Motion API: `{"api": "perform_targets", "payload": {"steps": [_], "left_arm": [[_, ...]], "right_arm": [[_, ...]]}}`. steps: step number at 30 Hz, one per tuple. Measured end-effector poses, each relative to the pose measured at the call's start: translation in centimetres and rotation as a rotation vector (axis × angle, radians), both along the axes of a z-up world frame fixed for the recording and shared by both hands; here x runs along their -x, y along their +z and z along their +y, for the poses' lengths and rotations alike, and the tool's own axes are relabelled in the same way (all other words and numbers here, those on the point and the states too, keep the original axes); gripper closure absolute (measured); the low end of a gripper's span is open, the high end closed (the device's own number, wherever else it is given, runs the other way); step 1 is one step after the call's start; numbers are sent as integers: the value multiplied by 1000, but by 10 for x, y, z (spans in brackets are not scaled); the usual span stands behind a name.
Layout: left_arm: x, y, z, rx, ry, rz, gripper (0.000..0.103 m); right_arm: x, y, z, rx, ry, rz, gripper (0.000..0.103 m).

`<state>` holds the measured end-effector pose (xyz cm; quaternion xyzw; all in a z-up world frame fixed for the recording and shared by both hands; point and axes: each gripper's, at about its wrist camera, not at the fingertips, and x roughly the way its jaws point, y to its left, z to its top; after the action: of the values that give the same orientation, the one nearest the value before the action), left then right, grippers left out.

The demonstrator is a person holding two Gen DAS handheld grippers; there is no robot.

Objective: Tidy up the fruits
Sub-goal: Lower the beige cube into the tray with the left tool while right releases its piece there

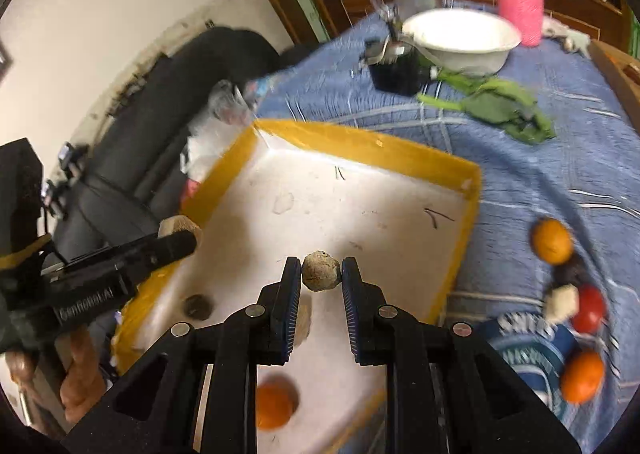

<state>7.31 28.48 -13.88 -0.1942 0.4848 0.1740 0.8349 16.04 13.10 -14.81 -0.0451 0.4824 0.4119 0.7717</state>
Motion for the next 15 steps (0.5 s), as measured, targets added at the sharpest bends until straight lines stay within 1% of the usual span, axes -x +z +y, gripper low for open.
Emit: {"api": "perform_targets", "payload": {"steps": [2, 4, 5, 7, 9, 10, 11, 12, 13, 15], "left_arm": [[-5, -10, 0, 5, -12, 24, 69], [-6, -17, 0, -9, -5, 57, 69], [-7, -18, -1, -19, -7, 61, 69], [-10, -24, -2, -23, -20, 82, 66], [-12, -28, -1, -11, -27, 86, 63], [-11, -28, -1, -18, -25, 81, 61], [-12, -28, 0, -22, -25, 85, 51], [-11, -27, 0, -21, -23, 88, 45], [-9, -24, 0, -18, -21, 77, 45], [-3, -11, -2, -21, -27, 49, 44]], "right_arm": [[-1, -9, 9, 40, 5, -13, 83], [2, -11, 14, 70, 5, -55, 83], [3, -11, 17, 77, 16, -61, 83], [4, -15, 20, 89, 21, -62, 83], [6, -19, 25, 121, 35, -95, 83], [7, -20, 26, 128, 43, -100, 83], [7, -21, 27, 133, 53, -98, 83], [6, -21, 26, 128, 62, -87, 80], [4, -20, 24, 106, 71, -60, 76], [2, -11, 15, 42, 75, -5, 73]]}}
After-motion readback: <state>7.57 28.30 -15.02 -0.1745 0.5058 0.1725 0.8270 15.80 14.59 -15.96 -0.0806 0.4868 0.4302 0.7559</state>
